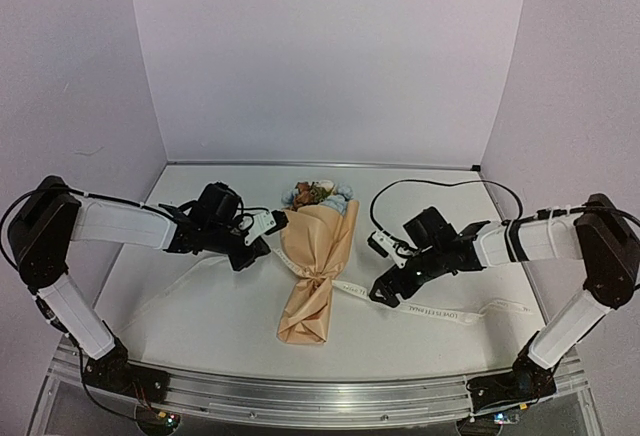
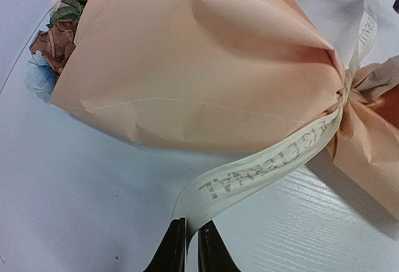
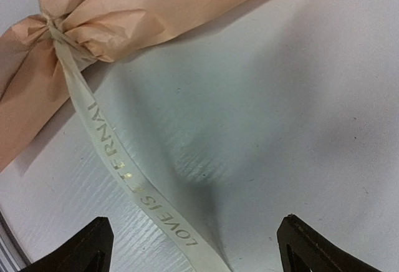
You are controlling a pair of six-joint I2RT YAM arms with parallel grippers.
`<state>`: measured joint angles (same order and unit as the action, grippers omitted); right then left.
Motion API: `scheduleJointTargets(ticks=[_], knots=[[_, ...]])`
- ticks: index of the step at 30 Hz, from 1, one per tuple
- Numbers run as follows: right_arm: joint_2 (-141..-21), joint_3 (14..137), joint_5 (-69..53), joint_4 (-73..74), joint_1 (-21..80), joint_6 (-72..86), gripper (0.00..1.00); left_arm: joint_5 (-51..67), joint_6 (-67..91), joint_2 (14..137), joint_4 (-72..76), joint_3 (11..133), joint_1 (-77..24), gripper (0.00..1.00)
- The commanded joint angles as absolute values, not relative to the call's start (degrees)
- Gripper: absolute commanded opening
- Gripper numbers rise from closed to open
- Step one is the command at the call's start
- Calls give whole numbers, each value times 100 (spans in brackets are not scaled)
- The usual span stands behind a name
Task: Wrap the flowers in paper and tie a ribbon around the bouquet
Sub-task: Pick up the right side of the ribbon from the folded bouquet.
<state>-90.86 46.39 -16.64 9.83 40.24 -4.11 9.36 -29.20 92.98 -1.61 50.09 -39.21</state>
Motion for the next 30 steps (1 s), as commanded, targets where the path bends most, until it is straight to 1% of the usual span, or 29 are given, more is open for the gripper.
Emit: scheduleJointTargets(ticks=[1,6,10,13,15,18,20,23,27,28,30], knots=[[-9317,4737,-1627,808,4189,-663,93,1014,-2586,8998,-242,5442,-4181,9],[-9472,4733,-1380,648,4332,-601,91,1020,-2375,8977,-131,5765,-4460,8],[-9607,4746,-1115,593,4459,-533,88,1102,-2254,8982,-64,5991,-4638,8],[-9686,4770,-990,555,4502,-355,83,1081,-2163,9052,-134,6083,-4716,3],[-9734,4813,-923,544,4527,-213,78,1010,-2038,9093,-150,6022,-4720,0],[-9781,4878,-899,545,4574,-52,67,947,-1781,9032,-40,5828,-4720,0],[-9784,4894,-902,545,4613,-44,56,887,-1584,8959,-25,5670,-4720,0],[-9759,4866,-909,545,4654,251,35,671,-1288,8875,190,5507,-4719,0],[-9673,4821,-802,578,4688,466,6,259,-929,8892,75,5407,-4707,0],[-9630,4801,-746,603,4693,536,2,182,-847,8931,49,5389,-4697,0],[-9517,4718,-594,632,4698,657,0,53,-608,9006,-102,5342,-4661,0]])
